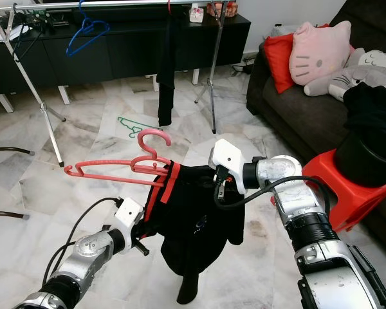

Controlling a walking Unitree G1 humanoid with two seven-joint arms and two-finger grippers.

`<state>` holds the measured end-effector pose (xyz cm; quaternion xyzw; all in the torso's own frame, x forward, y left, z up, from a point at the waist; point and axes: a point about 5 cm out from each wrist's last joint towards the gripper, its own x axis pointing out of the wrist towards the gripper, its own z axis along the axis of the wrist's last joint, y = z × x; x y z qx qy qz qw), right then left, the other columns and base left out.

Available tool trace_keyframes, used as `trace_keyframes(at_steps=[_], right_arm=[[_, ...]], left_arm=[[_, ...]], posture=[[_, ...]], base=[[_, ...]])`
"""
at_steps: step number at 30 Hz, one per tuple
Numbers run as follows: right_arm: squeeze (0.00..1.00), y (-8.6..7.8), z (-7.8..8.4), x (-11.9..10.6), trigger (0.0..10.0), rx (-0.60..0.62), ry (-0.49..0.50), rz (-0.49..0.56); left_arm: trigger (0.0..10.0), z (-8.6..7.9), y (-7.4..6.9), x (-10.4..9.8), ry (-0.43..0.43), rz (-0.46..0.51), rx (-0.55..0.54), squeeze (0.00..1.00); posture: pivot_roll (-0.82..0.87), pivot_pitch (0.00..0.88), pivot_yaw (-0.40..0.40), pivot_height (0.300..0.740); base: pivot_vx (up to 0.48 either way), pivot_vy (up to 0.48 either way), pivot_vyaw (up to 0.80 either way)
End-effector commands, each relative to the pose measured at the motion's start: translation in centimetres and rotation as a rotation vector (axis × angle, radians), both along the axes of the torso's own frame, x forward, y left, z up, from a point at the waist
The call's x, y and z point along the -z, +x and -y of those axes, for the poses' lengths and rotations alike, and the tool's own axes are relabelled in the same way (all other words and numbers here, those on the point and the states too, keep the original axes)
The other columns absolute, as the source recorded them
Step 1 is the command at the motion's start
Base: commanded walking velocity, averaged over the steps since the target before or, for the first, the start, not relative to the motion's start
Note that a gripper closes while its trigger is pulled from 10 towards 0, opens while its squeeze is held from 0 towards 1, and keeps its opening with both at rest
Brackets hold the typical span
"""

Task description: Hang hanger

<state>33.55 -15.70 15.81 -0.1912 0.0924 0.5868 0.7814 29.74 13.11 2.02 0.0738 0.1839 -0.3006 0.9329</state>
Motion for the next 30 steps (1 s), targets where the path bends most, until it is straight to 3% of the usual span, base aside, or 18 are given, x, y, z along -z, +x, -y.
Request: trace_keyframes(at_steps=[1, 4, 8, 12, 16, 17, 18, 19, 20, 21, 24, 30], right_arm=[[0.0, 0.0, 0.5, -1.3, 0.0, -0.003, 0.014, 0.046], [0.0, -0.1, 1.4, -0.9, 0.0, 0.023, 0.007, 0.033], [0.0, -0.2, 1.7, -1.1, 0.0, 0.028, 0.068, 0.01], [0.0, -0.4, 2.5, -2.0, 0.0, 0.043, 0.216, -0.013], [0.0, -0.2, 2.8, -2.8, 0.0, 0.057, 0.328, -0.04], [0.0, -0.5, 2.8, -3.1, 0.0, 0.037, 0.383, -0.075], [0.0, -1.3, 2.8, -3.0, 0.0, -0.034, 0.393, -0.121], [0.0, -1.3, 2.8, -3.0, 0.0, -0.034, 0.393, -0.121], [0.0, -2.5, 3.0, -2.6, 0.0, -0.125, 0.36, -0.176], [0.0, -2.5, 3.0, -2.6, 0.0, -0.125, 0.36, -0.176], [0.0, -4.6, 4.3, -0.9, 0.0, -0.249, 0.144, -0.282], [0.0, -5.1, 5.7, -1.0, 0.0, -0.246, 0.069, -0.308]], left_arm=[[0.0, -0.8, -0.2, 0.7, 0.051, -0.033, -0.034, 0.0], [0.0, -2.1, -0.3, 1.1, 0.11, -0.043, -0.11, 0.0], [0.0, -3.0, -0.2, 1.4, 0.14, -0.054, -0.2, 0.0], [0.0, -4.6, -0.4, 2.0, 0.201, -0.098, -0.316, 0.0], [0.0, -4.6, -0.4, 2.1, 0.203, -0.106, -0.316, 0.0], [0.6, -4.4, -0.5, 2.2, 0.195, -0.115, -0.309, 0.0], [3.7, -4.3, -0.6, 2.3, 0.193, -0.127, -0.299, 0.0], [3.7, -4.3, -0.6, 2.3, 0.193, -0.127, -0.299, 0.0], [10.0, -4.4, -0.8, 2.4, 0.193, -0.134, -0.298, 0.0], [10.0, -4.4, -0.8, 2.4, 0.193, -0.134, -0.298, 0.0], [10.0, -5.0, -0.8, 2.4, 0.219, -0.134, -0.308, 0.0], [10.0, -5.6, -0.9, 2.4, 0.23, -0.137, -0.312, 0.0]], posture=[[-0.09, 0.062, -0.095, 0.74], [-0.09, 0.062, -0.095, 0.74], [-0.09, 0.074, -0.094, 0.74], [-0.1, 0.083, -0.095, 0.74], [-0.1, 0.091, -0.094, 0.74], [-0.09, 0.095, -0.094, 0.74], [-0.09, 0.097, -0.092, 0.74], [-0.09, 0.097, -0.092, 0.74], [-0.09, 0.102, -0.091, 0.74], [-0.09, 0.102, -0.091, 0.74], [-0.09, 0.105, -0.088, 0.74], [-0.1, 0.101, -0.085, 0.74]], base=[[0.0, 0.0, 0.0], [0.0, 0.0, 0.0], [0.0, 0.0, 0.0], [0.0, 0.0, 0.0], [0.0, 0.0, 0.0], [0.0, 0.0, 0.0], [0.0, 0.0, 0.0], [0.0, 0.0, 0.0], [0.0, 0.0, 0.0], [0.0, 0.0, 0.0], [0.0, 0.0, 0.0], [0.0, 0.0, 0.0]])
